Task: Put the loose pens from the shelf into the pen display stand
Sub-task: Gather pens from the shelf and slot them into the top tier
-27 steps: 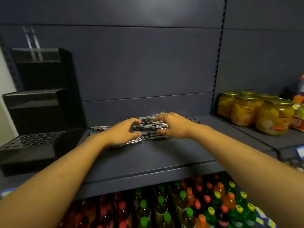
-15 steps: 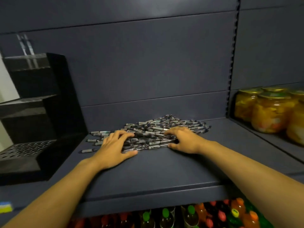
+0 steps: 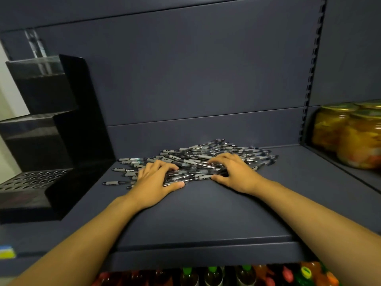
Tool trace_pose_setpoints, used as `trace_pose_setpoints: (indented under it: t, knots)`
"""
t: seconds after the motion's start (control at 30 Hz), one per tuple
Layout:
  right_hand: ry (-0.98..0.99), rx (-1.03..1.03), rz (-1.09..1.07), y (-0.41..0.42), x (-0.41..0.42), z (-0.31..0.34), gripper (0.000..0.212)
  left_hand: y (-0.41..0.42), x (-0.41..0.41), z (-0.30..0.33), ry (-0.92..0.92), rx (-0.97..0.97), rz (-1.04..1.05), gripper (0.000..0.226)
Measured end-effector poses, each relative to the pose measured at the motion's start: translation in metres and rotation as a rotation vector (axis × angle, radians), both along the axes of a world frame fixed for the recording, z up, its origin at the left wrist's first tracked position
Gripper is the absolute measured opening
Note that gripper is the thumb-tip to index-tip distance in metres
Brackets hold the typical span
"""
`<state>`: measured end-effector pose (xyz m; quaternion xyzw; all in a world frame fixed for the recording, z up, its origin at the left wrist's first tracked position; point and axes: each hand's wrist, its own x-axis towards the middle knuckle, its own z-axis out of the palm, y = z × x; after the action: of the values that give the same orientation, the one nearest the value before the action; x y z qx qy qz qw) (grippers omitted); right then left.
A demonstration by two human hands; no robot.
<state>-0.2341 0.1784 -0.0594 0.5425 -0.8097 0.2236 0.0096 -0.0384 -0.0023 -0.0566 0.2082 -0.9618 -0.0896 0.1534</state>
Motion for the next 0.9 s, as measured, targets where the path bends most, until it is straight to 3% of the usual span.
trace_pose_setpoints:
  t: [0.43, 0.7, 0.9]
  knots:
    - [0.007, -0.078, 0.057, 0.022, -0.001, -0.003, 0.023, 0.023, -0.015, 0.002, -0.022, -0.013, -0.122, 0.055]
    - [0.065, -0.074, 0.062, 0.032, -0.006, 0.007, 0.030, 0.024, -0.016, 0.003, 0.003, 0.023, -0.149, 0.054]
    - [-0.028, -0.105, 0.021, 0.042, -0.011, 0.009, 0.024, 0.039, -0.023, 0.006, -0.093, 0.017, -0.175, 0.064]
